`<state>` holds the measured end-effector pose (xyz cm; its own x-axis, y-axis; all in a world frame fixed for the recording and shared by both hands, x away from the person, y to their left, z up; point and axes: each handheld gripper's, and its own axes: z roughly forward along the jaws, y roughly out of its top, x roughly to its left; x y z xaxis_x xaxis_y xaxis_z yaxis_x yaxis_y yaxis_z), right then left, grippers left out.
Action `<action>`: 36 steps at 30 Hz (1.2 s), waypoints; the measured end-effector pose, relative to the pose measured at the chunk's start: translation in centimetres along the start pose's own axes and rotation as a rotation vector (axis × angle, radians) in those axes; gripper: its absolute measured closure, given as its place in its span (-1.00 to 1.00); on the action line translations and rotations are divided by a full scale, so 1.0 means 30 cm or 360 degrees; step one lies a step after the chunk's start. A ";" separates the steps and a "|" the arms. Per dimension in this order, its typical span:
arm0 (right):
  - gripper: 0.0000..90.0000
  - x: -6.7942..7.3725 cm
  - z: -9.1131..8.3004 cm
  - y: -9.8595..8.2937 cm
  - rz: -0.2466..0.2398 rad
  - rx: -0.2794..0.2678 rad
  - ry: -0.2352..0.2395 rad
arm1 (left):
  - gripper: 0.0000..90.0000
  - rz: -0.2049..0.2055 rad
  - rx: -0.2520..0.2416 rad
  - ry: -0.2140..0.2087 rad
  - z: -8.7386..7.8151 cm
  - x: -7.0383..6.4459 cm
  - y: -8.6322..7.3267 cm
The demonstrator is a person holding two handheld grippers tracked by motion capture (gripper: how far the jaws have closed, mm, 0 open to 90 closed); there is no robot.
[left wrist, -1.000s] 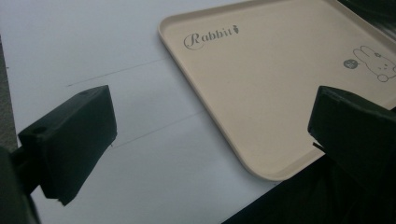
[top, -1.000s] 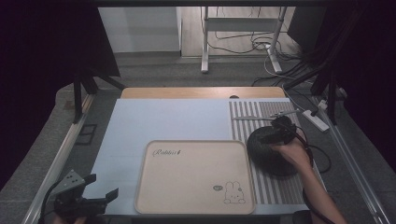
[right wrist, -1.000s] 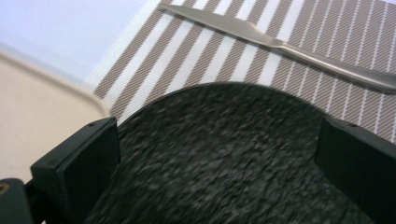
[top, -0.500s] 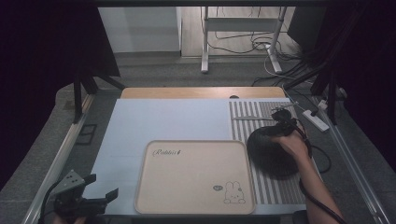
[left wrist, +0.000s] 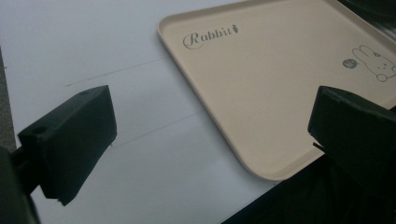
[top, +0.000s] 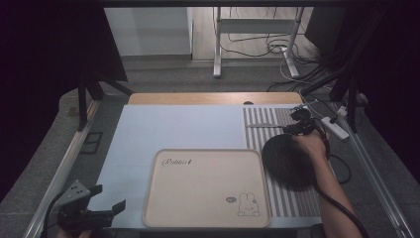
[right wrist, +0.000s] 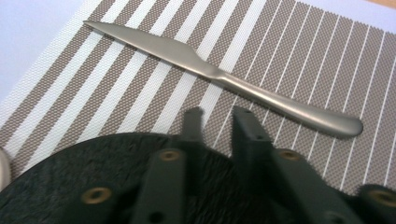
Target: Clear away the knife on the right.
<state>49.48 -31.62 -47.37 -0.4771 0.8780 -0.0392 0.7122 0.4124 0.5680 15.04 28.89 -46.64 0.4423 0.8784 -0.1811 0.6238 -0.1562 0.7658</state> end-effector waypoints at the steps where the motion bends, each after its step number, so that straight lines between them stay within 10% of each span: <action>1: 0.80 -0.005 0.005 0.004 -0.0005 -0.0001 0.0002 | -0.97 -0.0001 0.0001 -0.0001 0.000 0.000 0.000; 28: 1.00 -0.144 0.165 0.068 0.0035 0.0078 -0.0181 | -0.97 -0.0012 -0.0003 -0.0014 -0.001 0.005 -0.001; 36: 1.00 -0.165 0.127 0.027 0.0071 0.0214 -0.0047 | -0.97 0.0002 0.0003 -0.0008 -0.001 0.000 -0.001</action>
<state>54.38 -34.70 -49.84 -0.4296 0.9021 -0.0417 0.7959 0.4000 0.4545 14.99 28.91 -46.65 0.4461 0.8761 -0.1832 0.6244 -0.1580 0.7650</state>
